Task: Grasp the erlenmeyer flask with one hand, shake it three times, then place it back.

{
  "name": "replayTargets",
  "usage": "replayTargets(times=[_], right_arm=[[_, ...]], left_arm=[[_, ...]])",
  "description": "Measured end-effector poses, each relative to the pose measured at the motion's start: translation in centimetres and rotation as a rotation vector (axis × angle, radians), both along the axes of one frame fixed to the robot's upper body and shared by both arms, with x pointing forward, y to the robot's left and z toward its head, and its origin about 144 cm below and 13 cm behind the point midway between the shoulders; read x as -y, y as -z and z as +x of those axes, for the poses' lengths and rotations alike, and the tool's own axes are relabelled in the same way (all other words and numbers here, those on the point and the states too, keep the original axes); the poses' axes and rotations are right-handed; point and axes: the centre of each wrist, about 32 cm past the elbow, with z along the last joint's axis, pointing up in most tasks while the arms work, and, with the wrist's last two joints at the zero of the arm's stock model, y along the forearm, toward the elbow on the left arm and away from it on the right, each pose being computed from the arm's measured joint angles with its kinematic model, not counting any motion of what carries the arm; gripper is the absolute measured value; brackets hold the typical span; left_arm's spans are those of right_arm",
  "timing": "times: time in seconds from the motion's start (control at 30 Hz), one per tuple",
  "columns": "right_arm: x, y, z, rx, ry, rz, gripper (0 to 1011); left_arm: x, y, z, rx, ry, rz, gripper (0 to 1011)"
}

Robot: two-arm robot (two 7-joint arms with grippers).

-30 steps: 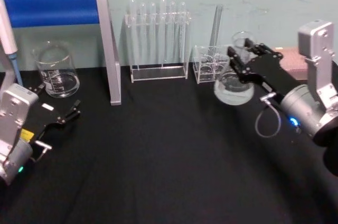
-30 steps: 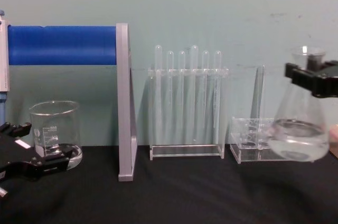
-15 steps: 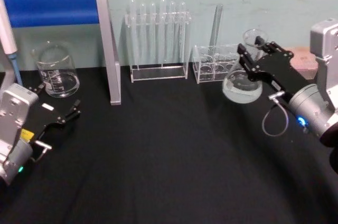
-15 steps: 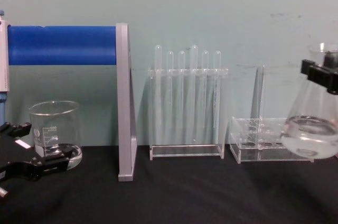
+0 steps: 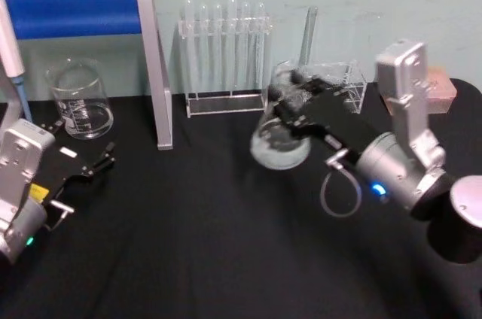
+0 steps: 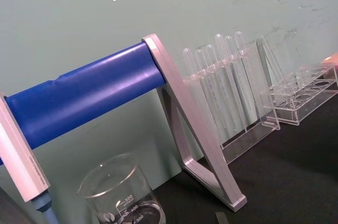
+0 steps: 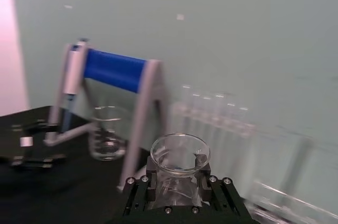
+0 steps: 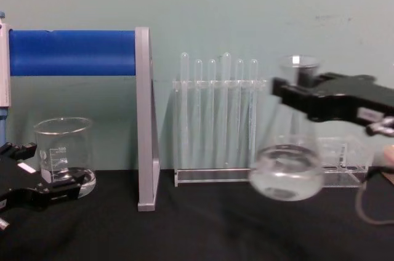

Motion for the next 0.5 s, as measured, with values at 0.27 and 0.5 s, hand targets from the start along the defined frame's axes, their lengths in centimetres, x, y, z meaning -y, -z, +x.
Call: replayTargets(times=[0.27, 0.5], right_arm=[[-2.5, -0.1, -0.5, 0.0, -0.125, -0.007, 449], [-4.2, 0.0, -1.2, -0.005, -0.222, -0.015, 449]], left_arm=[[0.0, 0.0, 0.0, 0.0, 0.0, 0.0, 1001], [0.0, 0.0, 0.0, 0.0, 0.0, 0.0, 1001]])
